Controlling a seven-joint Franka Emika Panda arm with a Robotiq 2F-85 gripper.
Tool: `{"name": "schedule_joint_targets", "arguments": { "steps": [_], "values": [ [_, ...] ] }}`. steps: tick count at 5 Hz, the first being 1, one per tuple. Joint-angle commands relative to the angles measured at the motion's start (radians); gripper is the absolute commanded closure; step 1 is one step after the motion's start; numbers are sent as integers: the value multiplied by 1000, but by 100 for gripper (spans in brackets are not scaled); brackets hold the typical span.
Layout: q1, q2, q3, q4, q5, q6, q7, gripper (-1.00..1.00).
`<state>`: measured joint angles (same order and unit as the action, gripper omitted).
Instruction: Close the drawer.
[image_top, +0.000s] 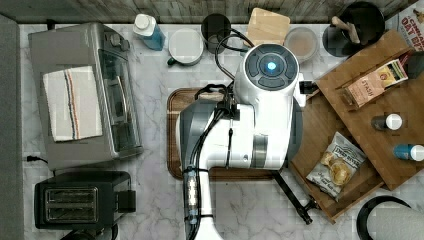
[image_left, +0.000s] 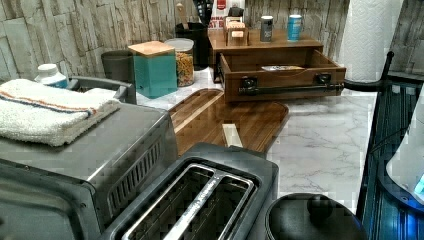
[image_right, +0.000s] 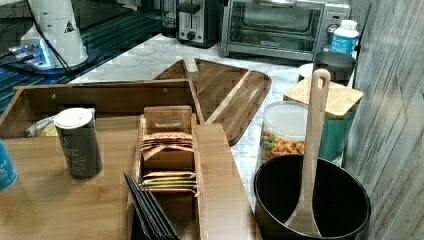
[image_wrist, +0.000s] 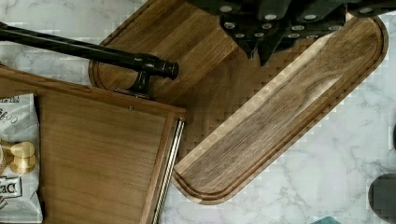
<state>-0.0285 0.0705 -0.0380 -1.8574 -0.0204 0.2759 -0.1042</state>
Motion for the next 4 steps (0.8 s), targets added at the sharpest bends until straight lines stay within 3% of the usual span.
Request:
{"name": "schedule_joint_targets", "arguments": {
  "steps": [1, 2, 3, 4],
  "values": [
    [-1, 0, 0, -10, 0, 0, 0, 100],
    [-1, 0, 0, -10, 0, 0, 0, 100],
    [33, -9, -17, -82, -31, 86, -86, 100],
    [2, -19, 9, -154, 15, 172, -218, 100]
  ]
}}
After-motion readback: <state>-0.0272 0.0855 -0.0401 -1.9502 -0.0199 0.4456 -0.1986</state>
